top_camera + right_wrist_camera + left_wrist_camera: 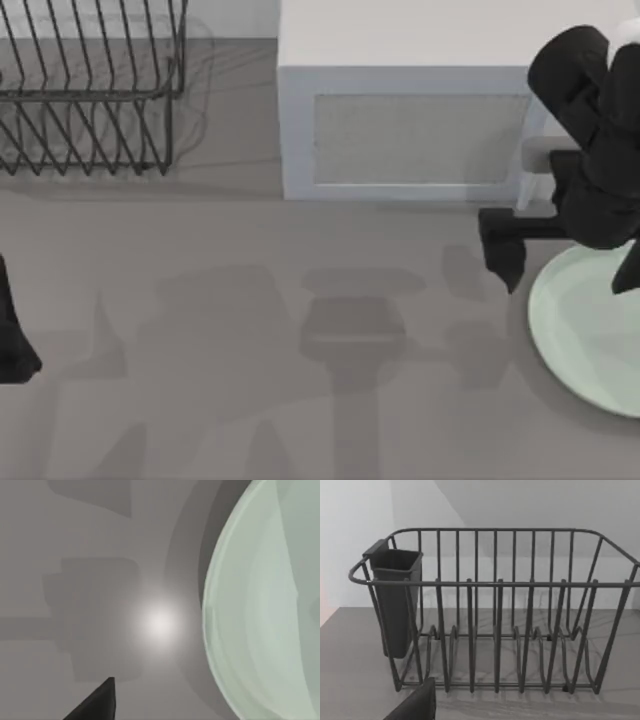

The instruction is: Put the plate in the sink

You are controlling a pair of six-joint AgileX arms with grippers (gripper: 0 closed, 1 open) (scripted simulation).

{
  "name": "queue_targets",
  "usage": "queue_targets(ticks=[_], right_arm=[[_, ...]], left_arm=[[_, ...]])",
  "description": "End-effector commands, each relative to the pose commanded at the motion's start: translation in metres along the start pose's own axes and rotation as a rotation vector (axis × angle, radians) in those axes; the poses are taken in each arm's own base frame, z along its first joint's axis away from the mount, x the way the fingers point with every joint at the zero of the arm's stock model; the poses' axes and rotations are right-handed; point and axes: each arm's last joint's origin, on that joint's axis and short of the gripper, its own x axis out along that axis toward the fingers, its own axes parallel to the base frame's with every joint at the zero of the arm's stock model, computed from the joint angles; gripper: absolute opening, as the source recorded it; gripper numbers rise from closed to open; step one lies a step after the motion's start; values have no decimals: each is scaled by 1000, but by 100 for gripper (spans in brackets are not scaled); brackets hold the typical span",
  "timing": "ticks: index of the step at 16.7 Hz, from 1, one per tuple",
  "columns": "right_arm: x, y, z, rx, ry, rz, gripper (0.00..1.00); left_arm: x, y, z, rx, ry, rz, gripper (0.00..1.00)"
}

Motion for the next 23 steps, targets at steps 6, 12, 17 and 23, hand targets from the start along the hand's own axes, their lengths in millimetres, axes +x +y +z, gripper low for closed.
queue_targets(ticks=[6,12,17,23], right_arm=[[13,-1,1,3,8,-3,100],[81,2,3,-2,-12,6,100],[102,0,0,0,0,0,100],[102,0,0,0,0,0,70]], left_arm=[[0,0,0,0,0,0,100],[0,0,0,0,0,0,100],[0,0,0,0,0,0,100],[0,0,0,0,0,0,100]])
